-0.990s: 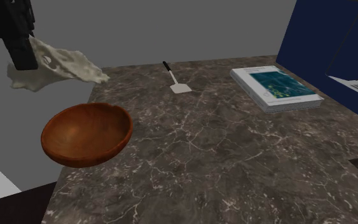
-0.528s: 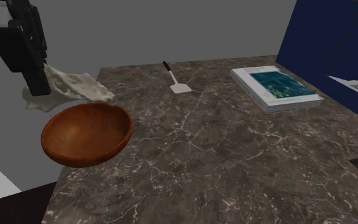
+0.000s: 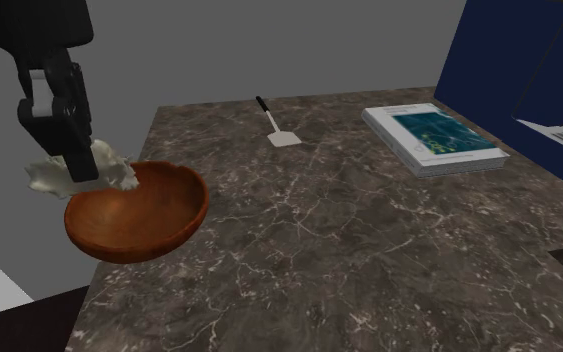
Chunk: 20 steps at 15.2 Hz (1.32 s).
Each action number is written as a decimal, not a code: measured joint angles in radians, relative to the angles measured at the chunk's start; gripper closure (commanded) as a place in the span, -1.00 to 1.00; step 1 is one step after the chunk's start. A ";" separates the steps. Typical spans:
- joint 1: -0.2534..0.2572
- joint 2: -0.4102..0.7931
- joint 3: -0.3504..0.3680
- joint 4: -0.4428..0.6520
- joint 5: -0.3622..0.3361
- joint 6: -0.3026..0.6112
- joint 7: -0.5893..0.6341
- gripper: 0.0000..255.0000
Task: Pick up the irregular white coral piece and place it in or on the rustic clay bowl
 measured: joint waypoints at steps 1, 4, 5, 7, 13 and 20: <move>0.000 -0.001 0.001 -0.013 0.001 0.013 -0.001 1.00; 0.000 0.004 0.002 -0.039 0.002 0.043 -0.002 1.00; 0.001 0.005 0.003 -0.040 0.002 0.045 -0.002 1.00; 0.001 0.005 0.003 -0.041 0.002 0.047 -0.002 1.00; 0.001 0.005 0.003 -0.041 0.003 0.047 -0.002 -1.00; -0.003 0.010 -0.005 0.061 -0.005 -0.049 -0.001 -1.00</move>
